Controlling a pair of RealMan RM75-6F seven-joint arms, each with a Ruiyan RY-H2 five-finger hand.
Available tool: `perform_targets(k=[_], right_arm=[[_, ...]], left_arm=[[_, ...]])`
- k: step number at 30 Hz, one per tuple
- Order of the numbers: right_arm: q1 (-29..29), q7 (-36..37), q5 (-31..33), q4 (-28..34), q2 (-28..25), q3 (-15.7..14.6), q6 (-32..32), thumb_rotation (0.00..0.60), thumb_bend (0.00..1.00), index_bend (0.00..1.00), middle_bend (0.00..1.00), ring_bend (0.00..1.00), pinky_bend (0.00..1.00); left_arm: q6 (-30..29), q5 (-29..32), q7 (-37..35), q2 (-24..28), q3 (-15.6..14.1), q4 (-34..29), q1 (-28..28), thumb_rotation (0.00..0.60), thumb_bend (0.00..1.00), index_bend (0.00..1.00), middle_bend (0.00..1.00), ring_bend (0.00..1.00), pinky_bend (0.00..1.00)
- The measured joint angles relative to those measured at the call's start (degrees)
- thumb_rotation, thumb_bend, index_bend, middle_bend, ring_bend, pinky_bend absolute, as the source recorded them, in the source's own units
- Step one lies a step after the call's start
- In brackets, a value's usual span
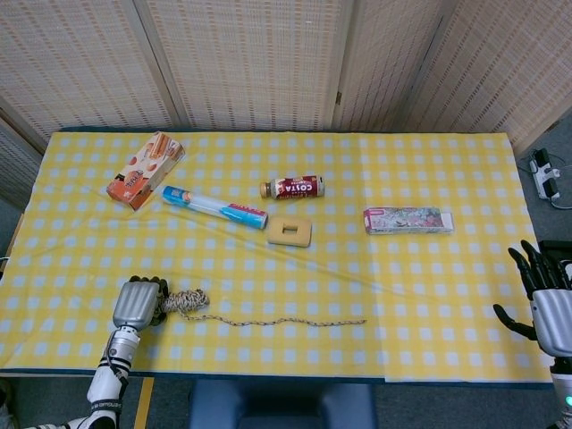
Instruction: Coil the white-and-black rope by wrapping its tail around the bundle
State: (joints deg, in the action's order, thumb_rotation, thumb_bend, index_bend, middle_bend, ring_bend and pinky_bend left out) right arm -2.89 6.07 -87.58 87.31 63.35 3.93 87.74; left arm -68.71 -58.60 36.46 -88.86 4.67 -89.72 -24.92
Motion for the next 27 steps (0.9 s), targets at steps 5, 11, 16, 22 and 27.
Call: perform_targets(k=[5,11,16,22,27], right_arm=[[0.0,-0.2,0.1,0.2,0.0,0.0,-0.1,0.600,0.29,0.00,0.02,0.08,0.06],[0.0,-0.7,0.1,0.7,-0.2,-0.1,-0.3,0.600,0.29,0.00,0.02,0.08,0.06],[-0.4,-0.9,-0.9,1.5,-0.4,-0.4,-0.6,0.600,0.29,0.00,0.02,0.09,0.07],[-1.6,-0.9,-3.2,3.8,-1.4,-1.1,-2.0,0.600,0.29,0.00,0.04,0.11,0.07],[-3.7,-1.0,-5.9,6.7,-1.5,-2.0,-4.7,0.600,0.29,0.08,0.09,0.14,0.11]], left_arm=[[0.4,-0.6,-2.0,-0.2,0.1,1.0,-0.1,0.600,0.49,0.59,0.54,0.51,0.37],[2.0,-1.1,-6.6,-0.3,0.6,2.1,-0.1,0.600,0.65,0.69,0.63,0.60,0.45],[3.1,-3.3,-14.8,-0.2,1.3,3.3,0.1,0.600,0.71,0.76,0.70,0.66,0.52],[1.7,-9.8,-23.9,0.0,2.0,5.5,0.6,0.600,0.74,0.80,0.74,0.68,0.56],[-0.9,-15.1,-30.0,0.2,2.2,6.7,1.1,0.600,0.75,0.81,0.75,0.69,0.58]])
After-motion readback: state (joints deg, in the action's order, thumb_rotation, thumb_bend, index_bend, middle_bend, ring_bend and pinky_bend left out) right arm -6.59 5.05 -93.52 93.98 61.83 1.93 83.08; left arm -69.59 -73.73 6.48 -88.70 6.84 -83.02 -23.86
